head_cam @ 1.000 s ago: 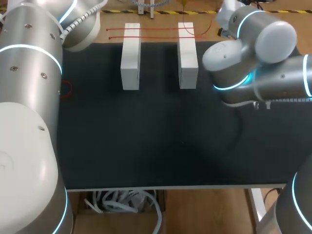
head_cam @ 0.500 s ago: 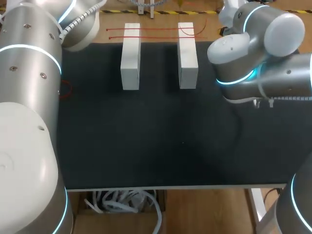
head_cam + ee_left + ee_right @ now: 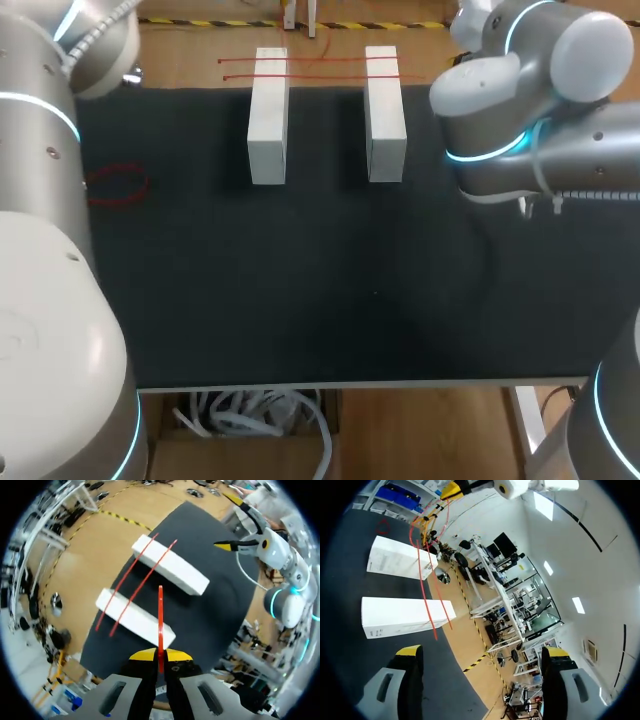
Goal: Grab the tape and strap the tape.
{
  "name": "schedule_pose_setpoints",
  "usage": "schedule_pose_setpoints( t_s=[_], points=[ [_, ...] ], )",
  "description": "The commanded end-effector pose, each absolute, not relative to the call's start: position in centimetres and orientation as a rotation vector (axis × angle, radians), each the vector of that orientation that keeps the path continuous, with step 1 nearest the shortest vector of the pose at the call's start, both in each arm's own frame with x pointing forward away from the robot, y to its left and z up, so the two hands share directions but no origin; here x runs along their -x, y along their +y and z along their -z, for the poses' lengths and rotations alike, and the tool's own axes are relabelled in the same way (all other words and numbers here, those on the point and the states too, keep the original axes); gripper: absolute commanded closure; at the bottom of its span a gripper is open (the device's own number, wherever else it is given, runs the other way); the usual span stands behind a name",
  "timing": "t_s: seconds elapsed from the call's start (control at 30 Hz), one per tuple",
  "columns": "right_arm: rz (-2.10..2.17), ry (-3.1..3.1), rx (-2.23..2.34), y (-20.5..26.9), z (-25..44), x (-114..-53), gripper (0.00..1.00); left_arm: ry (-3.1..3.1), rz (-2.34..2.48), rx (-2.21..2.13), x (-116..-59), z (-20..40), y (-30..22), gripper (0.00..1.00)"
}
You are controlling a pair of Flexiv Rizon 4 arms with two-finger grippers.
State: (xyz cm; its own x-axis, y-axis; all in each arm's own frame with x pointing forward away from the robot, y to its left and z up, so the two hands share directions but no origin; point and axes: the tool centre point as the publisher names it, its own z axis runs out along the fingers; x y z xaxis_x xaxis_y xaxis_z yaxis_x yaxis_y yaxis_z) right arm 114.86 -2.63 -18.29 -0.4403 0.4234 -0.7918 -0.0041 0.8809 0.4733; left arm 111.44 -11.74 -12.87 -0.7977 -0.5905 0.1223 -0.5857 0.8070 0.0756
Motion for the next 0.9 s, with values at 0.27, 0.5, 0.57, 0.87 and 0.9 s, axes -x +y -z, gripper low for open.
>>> schedule_pose_setpoints(
  t_s=[0.27,0.5,0.57,0.87,0.9],
  points=[
    [-0.536,2.136,-0.274,-2.8,17.8,-114.7,0.00,-2.666,-0.100,-1.379,-101.5,13.8,-1.1,1.00],
    [-0.536,2.136,-0.274,-2.8,17.8,-114.7,0.00,-2.616,-0.082,-1.477,-99.8,14.1,1.9,1.00],
    [-0.536,2.136,-0.274,-2.8,17.8,-114.7,0.00,-2.606,-0.085,-1.498,-99.6,14.0,2.6,1.00],
    [-0.536,2.136,-0.274,-2.8,17.8,-114.7,0.00,-2.594,-0.081,-1.501,-99.6,13.9,2.8,0.00],
    [-0.536,2.136,-0.274,-2.8,17.8,-114.7,0.00,-2.594,-0.081,-1.501,-99.6,13.9,2.8,0.00]
  ],
)
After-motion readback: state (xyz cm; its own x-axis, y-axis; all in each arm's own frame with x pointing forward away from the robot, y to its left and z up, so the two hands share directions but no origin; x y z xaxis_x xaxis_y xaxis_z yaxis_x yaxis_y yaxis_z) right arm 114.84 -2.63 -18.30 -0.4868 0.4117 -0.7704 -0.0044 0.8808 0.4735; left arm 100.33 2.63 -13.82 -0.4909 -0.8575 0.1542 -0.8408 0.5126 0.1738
